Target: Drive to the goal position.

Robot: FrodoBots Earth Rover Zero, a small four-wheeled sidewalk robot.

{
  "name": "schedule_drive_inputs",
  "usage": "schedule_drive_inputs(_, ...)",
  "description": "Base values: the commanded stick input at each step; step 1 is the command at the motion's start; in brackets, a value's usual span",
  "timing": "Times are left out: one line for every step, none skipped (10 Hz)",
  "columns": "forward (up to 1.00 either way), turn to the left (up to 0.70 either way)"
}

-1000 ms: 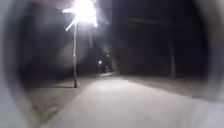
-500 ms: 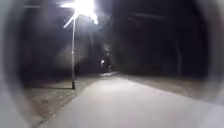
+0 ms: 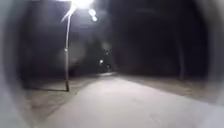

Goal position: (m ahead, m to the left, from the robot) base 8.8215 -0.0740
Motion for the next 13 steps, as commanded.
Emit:
schedule_drive_inputs(1.0, 0.01)
schedule_drive_inputs(1.0, 0.24)
schedule_drive_inputs(1.0, 0.24)
schedule_drive_inputs(1.0, 0.08)
schedule_drive_inputs(1.0, 0.0)
schedule_drive_inputs(1.0, 0.0)
schedule_drive_inputs(1.0, 0.0)
schedule_drive_inputs(1.0, 0.0)
schedule_drive_inputs(1.0, 0.0)
schedule_drive_inputs(1.0, 0.0)
schedule_drive_inputs(1.0, 0.0)
schedule_drive_inputs(1.0, 0.0)
schedule_drive_inputs(1.0, 0.0)
